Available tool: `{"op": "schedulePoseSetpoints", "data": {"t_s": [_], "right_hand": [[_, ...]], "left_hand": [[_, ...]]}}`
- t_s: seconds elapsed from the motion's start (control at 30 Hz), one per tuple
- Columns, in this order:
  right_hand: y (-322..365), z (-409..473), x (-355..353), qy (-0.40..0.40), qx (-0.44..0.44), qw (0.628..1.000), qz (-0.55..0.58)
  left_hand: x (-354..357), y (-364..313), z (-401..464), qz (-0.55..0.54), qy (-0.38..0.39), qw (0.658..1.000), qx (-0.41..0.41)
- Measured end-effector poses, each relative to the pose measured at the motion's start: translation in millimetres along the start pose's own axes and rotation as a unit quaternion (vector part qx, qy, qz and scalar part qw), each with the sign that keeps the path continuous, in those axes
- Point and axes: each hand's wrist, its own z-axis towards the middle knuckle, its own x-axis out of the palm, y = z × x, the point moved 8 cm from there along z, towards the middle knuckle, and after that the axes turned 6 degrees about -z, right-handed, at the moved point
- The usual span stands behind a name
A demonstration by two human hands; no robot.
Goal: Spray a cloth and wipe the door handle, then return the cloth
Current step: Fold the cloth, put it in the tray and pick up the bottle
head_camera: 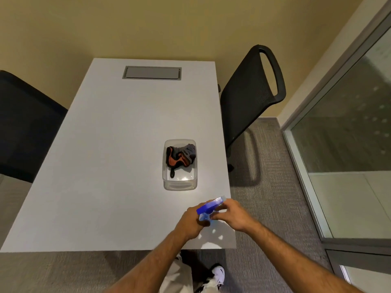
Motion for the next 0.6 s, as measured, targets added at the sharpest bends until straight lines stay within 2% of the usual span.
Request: {"op": "schedulePoseSetpoints", "data": {"t_s": [0.17, 0.47, 0.6], "right_hand": [[35, 4, -13, -0.026, -0.029, 0.999, 0.037], [135, 29, -65, -0.098, -0.097, 0.983, 0.124], [150, 58, -70, -0.108, -0.085, 0.977, 0.163]], "left_hand": [[-34, -17, -3, 0.030, -0.014, 0.999, 0.022], [-143, -76, 27, 0.123, -0.051, 0.988, 0.077], [-167, -77, 55, 0.116, -0.040, 0.989, 0.078]]}}
